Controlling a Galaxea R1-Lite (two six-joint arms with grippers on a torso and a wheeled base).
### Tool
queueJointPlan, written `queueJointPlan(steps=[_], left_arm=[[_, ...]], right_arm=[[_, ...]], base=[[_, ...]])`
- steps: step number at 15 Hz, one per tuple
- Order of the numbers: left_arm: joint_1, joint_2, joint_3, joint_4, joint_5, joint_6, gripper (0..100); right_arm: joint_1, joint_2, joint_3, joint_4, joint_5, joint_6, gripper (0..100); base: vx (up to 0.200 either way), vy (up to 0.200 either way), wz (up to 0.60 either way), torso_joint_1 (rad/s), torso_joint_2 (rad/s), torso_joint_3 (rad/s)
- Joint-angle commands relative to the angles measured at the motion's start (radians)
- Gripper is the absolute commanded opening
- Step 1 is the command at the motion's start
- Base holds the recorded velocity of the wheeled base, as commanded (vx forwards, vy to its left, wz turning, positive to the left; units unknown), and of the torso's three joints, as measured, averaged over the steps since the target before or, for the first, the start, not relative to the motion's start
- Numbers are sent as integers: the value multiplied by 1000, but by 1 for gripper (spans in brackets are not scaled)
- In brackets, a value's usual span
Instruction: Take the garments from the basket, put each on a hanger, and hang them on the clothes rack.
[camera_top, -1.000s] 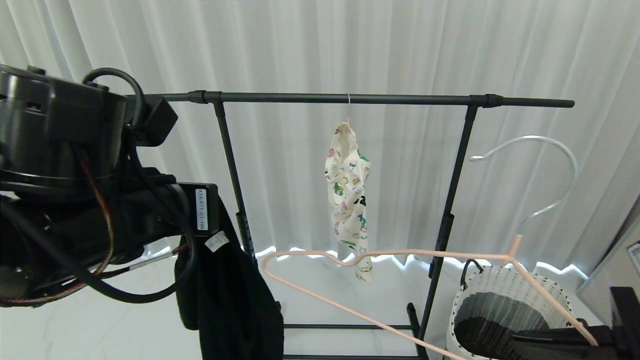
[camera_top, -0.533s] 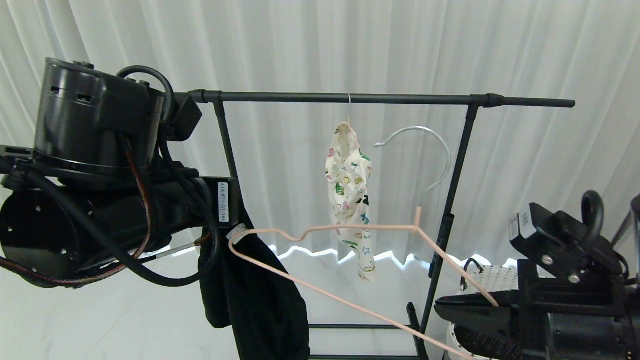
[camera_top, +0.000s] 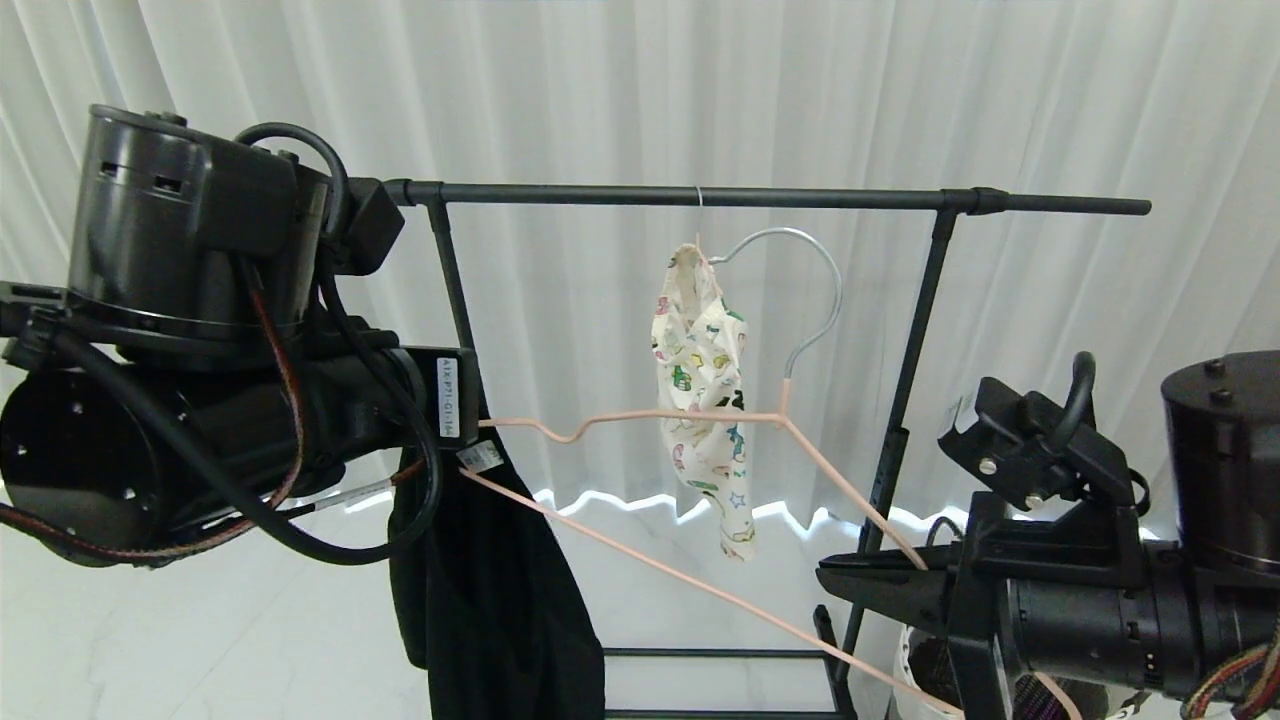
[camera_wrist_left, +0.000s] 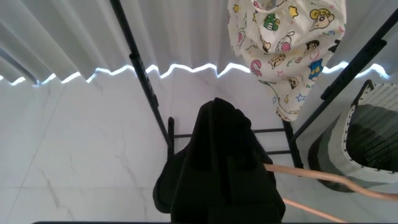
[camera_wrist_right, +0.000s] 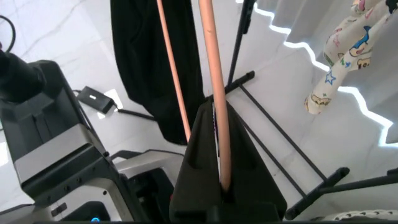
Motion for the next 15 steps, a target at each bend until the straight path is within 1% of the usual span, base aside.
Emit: queueJointPlan(steps=[1,3,6,8,11,15], left_arm=[[-21,-5,-2,0,0,-2,0],[-55,-10,-3,0,-1,-2,0],[-104,-13,-29,0,-8,-2,0],[-144,-16,-39,0,-17,-2,0],[-211,-51,-39,0,-113,0,0],[-264,-51,-48,0,-124,0,0]], right_arm=[[1,20,-16,-3,-2,0,0],[4,48,-54,-3,-1,0,0],[70,71,-69,-3,-1,0,0],[91,86,-71,-4,-2,0,0],[105,101,-95,-4,-2,2,0],[126,135,-117,-4,-2,3,0]], base=[[0,0,0,0,0,0],[0,0,0,0,0,0],[0,0,0,0,0,0],[0,0,0,0,0,0],[0,0,0,0,0,0],[0,0,0,0,0,0]])
